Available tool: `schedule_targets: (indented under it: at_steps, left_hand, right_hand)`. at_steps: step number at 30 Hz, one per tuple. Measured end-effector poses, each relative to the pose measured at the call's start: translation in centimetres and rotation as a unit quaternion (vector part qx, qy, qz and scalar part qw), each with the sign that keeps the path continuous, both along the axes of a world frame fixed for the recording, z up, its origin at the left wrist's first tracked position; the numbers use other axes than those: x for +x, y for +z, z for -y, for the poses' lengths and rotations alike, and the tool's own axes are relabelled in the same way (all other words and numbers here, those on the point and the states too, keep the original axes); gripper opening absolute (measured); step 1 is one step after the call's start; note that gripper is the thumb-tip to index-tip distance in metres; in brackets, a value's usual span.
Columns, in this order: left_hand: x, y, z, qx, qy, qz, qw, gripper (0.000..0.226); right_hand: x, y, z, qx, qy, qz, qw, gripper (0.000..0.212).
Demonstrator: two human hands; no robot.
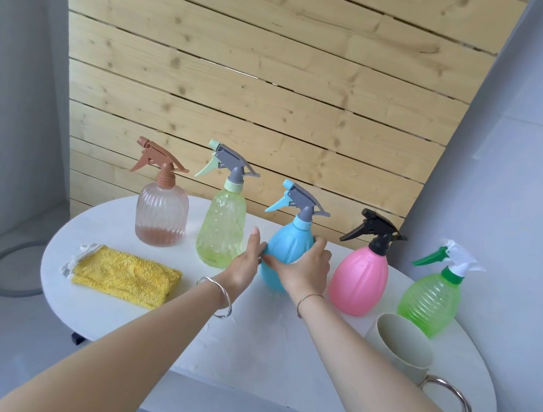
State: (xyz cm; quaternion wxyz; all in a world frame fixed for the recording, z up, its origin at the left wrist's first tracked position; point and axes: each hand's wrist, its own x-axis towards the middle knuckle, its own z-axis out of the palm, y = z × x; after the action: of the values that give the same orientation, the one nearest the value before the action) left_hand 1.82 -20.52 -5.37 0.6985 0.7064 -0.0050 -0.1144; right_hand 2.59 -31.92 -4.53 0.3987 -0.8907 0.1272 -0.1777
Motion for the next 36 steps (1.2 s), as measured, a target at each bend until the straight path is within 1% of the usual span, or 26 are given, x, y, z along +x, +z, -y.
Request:
schedule_targets:
  at_steps: [3, 6, 11, 14, 16, 17, 18, 19, 20, 21, 22, 23, 24, 25, 27, 28, 29, 30, 31, 32, 33, 35, 36]
  left_hand:
    - [-0.2, -0.2, 0.2, 0.003, 0.008, 0.006, 1.0, 0.073]
    - [-0.5, 0.0, 0.0, -0.004, 0.003, 0.001, 1.0, 0.073]
    - [-0.5, -0.1, 0.0, -0.008, 0.007, -0.01, 1.0, 0.076]
    - [-0.5, 0.0, 0.3, 0.0, 0.013, -0.014, 1.0, 0.08]
    - [-0.7, 0.0, 0.4, -0.001, 0.016, -0.01, 1.0, 0.081]
    - [-0.9, 0.1, 0.4, -0.005, 0.021, -0.003, 1.0, 0.079]
    - [-1.2, 0.2, 0.5, -0.01, 0.033, 0.009, 0.999, 0.076]
    - [-1.4, 0.2, 0.6, -0.015, 0.052, 0.03, 0.998, 0.07]
    - [-1.8, 0.3, 0.8, -0.023, 0.077, 0.058, 0.995, 0.058]
    - [-2.2, 0.6, 1.0, -0.03, 0.103, 0.085, 0.991, 0.04]
    - [-2.7, 0.8, 1.2, -0.033, 0.125, 0.106, 0.986, 0.026]
    - [-3.1, 1.1, 1.5, -0.028, 0.138, 0.125, 0.982, 0.018]
    - [-3.4, 1.2, 1.8, -0.019, 0.14, 0.141, 0.98, 0.015]
    - [-3.8, 1.3, 2.2, -0.007, 0.136, 0.152, 0.979, 0.014]
    - [-4.3, 1.5, 3.1, 0.014, 0.126, 0.163, 0.978, 0.019]
    - [-4.5, 1.6, 3.6, 0.016, 0.123, 0.163, 0.979, 0.021]
    - [-4.7, 1.8, 4.0, 0.014, 0.119, 0.162, 0.98, 0.023]
    - [-4.9, 2.0, 4.4, 0.014, 0.114, 0.161, 0.98, 0.024]
    - [-5.1, 2.2, 4.8, 0.014, 0.109, 0.159, 0.981, 0.026]
    - [-5.3, 2.4, 5.1, 0.014, 0.106, 0.157, 0.982, 0.027]
    - [-5.4, 2.6, 5.3, 0.015, 0.103, 0.155, 0.982, 0.029]
    - [-5.7, 2.8, 5.5, 0.016, 0.097, 0.153, 0.983, 0.03]
    - [-5.9, 3.0, 5.6, 0.016, 0.091, 0.152, 0.984, 0.03]
  right_hand:
    - [-0.3, -0.1, 0.0, -0.005, 0.001, 0.002, 1.0, 0.093]
    - [-0.4, -0.1, 0.4, 0.018, 0.021, -0.003, 1.0, 0.092]
    - [-0.9, -0.1, 1.1, 0.051, 0.057, -0.004, 0.997, 0.084]
    - [-1.2, 0.4, 1.6, 0.067, 0.082, -0.028, 0.994, 0.08]
    - [-1.8, 1.0, 1.6, 0.065, 0.078, -0.031, 0.994, 0.078]
    - [-2.2, 1.5, 1.5, 0.059, 0.067, -0.01, 0.996, 0.074]
    - [-2.7, 2.1, 1.7, 0.05, 0.053, 0.038, 0.997, 0.066]
    - [-3.3, 2.9, 1.9, 0.039, 0.04, 0.108, 0.993, 0.058]
    - [-3.8, 3.9, 2.4, 0.03, 0.021, 0.186, 0.982, 0.051]
    - [-4.2, 4.9, 3.1, 0.025, -0.009, 0.258, 0.966, 0.049]
    - [-4.3, 5.9, 3.9, 0.029, -0.048, 0.311, 0.949, 0.05]
    - [-4.1, 6.7, 5.0, 0.044, -0.087, 0.331, 0.939, 0.053]
    - [-3.8, 7.3, 6.0, 0.068, -0.123, 0.321, 0.937, 0.059]
    - [-3.3, 7.6, 7.0, 0.098, -0.147, 0.284, 0.942, 0.067]
    - [-2.2, 7.8, 8.5, 0.145, -0.155, 0.197, 0.957, 0.084]
    - [-1.7, 7.6, 9.1, 0.161, -0.144, 0.16, 0.963, 0.089]
    - [-1.4, 7.5, 9.6, 0.185, -0.13, 0.126, 0.966, 0.087]
    - [-1.2, 7.5, 9.8, 0.209, -0.116, 0.094, 0.966, 0.079]
    - [-1.1, 7.4, 10.0, 0.214, -0.106, 0.071, 0.969, 0.068]
    - [-1.1, 7.3, 10.2, 0.199, -0.1, 0.056, 0.973, 0.059]
    - [-1.1, 7.2, 10.5, 0.173, -0.094, 0.046, 0.979, 0.055]
    - [-1.7, 7.0, 10.5, 0.113, -0.079, 0.055, 0.989, 0.061]
    - [-2.2, 7.2, 10.4, 0.098, -0.075, 0.078, 0.989, 0.062]
